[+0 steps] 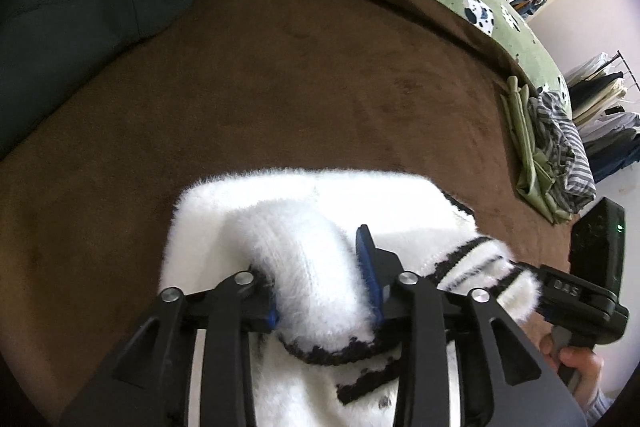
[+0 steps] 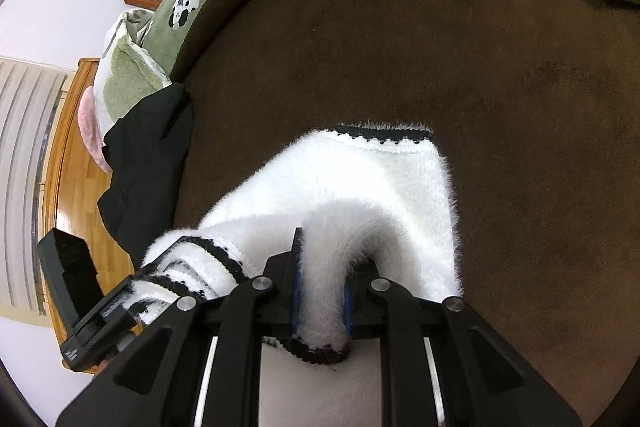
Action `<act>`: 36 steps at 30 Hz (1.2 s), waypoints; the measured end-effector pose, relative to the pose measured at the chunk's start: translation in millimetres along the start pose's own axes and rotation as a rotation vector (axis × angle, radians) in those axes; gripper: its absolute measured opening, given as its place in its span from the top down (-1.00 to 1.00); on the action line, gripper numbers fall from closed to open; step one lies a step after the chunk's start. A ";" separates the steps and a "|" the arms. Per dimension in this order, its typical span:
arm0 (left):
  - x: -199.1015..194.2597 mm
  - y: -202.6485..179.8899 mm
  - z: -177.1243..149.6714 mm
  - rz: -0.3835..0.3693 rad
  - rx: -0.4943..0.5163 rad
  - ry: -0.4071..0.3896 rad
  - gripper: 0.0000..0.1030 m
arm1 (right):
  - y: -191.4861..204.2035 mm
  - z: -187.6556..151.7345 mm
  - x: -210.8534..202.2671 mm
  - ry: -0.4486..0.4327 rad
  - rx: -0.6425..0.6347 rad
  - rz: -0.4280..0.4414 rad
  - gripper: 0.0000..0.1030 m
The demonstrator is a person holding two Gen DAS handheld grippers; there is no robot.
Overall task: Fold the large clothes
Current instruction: 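Open both tools and release the folded hem end, then grasp the collar end of the strip with the right tool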
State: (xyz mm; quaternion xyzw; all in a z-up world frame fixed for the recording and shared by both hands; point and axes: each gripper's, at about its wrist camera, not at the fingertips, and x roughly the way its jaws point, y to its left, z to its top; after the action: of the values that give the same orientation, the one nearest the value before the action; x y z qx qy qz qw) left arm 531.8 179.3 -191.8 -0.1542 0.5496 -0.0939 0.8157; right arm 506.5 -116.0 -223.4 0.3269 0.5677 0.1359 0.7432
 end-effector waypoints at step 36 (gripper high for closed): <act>-19.4 -26.7 -103.0 0.055 0.080 -0.012 -0.73 | 56.9 2.2 -77.0 -0.096 -0.288 -0.168 -0.50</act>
State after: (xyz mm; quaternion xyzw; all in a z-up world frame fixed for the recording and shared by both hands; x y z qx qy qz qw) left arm 429.6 145.3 -201.4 -0.1070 0.5443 -0.0925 0.8269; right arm 493.7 -118.3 -128.5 0.1747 0.5316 0.1373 0.8173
